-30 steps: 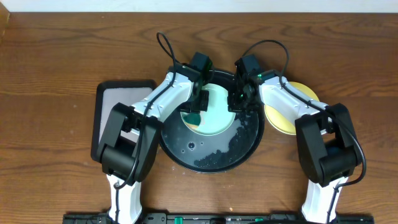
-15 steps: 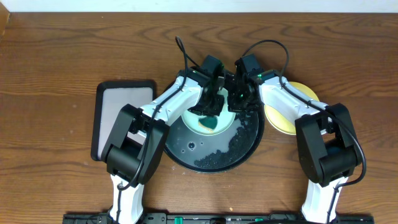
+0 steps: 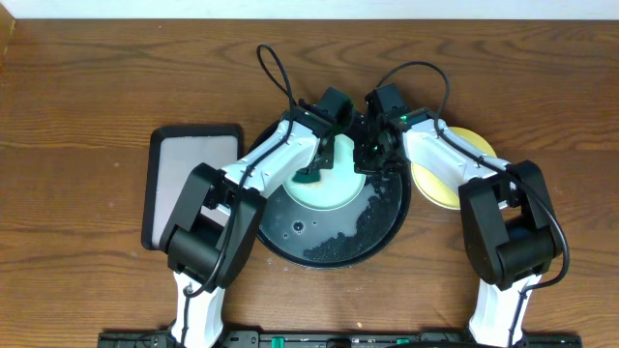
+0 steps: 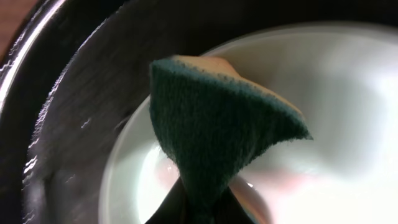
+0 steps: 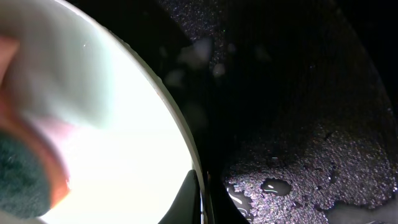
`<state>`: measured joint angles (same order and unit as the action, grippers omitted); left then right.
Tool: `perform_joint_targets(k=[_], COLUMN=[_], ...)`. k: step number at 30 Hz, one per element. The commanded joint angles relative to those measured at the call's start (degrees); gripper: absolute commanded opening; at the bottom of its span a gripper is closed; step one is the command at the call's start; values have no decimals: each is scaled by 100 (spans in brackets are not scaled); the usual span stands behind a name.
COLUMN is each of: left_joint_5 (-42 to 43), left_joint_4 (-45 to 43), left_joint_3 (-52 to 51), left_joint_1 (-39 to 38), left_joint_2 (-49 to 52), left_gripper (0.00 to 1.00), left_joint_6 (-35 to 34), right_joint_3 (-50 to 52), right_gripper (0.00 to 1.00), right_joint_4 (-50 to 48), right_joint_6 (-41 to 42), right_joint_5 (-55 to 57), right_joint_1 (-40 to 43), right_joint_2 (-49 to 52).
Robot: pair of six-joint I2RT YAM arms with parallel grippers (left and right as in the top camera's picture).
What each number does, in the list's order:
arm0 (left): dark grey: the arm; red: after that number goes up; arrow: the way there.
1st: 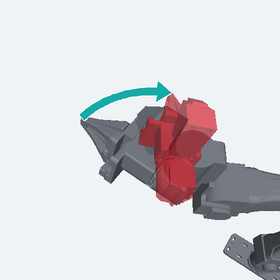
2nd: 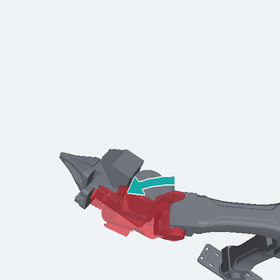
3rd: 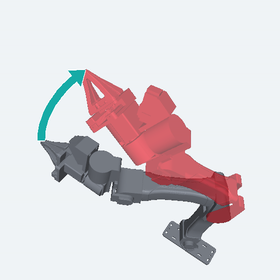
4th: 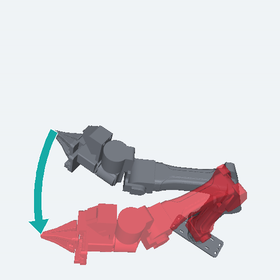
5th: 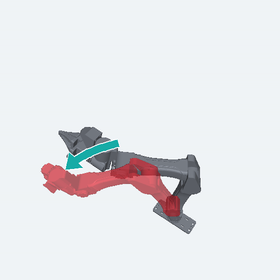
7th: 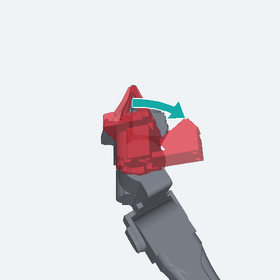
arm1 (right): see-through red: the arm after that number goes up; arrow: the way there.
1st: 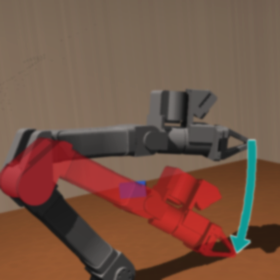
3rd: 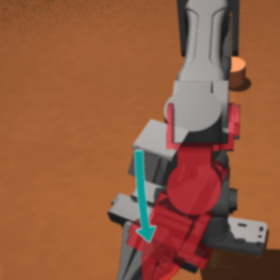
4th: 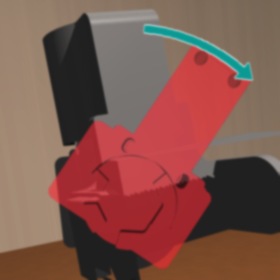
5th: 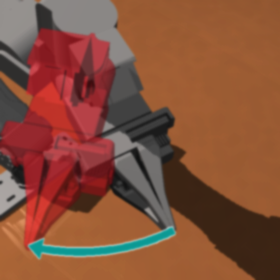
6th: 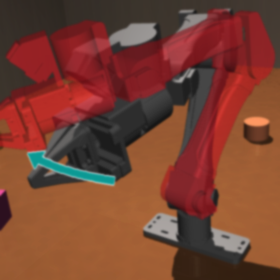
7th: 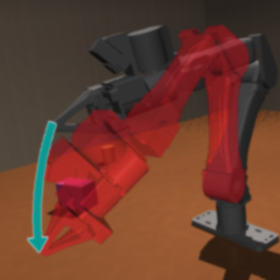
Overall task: Clean dirty plates on tray and stack at the side
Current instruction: 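Scrub the pale green plate with the sponge in the left gripper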
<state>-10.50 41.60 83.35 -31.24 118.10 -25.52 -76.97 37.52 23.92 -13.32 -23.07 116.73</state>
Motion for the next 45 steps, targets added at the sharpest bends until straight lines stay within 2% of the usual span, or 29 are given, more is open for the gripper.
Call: perform_joint_targets(k=[1,3,6,9,14,19,22,25,30,34,39,45], left_joint_5=[-396,184,1484,2769,3390,3351,2940,1945,11,-861,-892,28], left_joint_4=[444,603,745,706,216,-457,-776,-922,-905,-697,-2,929], left_joint_3=[-52,-52,-52,-52,-52,-52,-52,-52,-52,-52,-52,-52], left_joint_1=[105,105,105,105,105,105,105,107,107,107,105,101], left_joint_2=[179,179,179,179,179,179,179,179,179,179,179,179], left_gripper=[7,8,7,8,7,7,8,8,7,7,7,8], left_joint_6=[125,693,1644,2249,2321,2245,2232,2149,1641,1008,232,240], right_joint_3=[177,177,177,177,177,177,177,177,177,177,177,177], right_gripper=[1,1,1,1,1,1,1,1,1,1,1,1], right_joint_4=[9,11,9,7,9,13,13,7,13,13,17,68], right_joint_6=[48,48,48,48,48,48,48,48,48,50,50,48], right_joint_5=[111,109,109,109,111,131,151,153,258,256,256,251], right_joint_1=[-66,-66,-66,-66,-66,-66,-66,-66,-66,-66,-66,-66], right_joint_2=[153,153,153,153,153,153,153,153,153,153,153,153])
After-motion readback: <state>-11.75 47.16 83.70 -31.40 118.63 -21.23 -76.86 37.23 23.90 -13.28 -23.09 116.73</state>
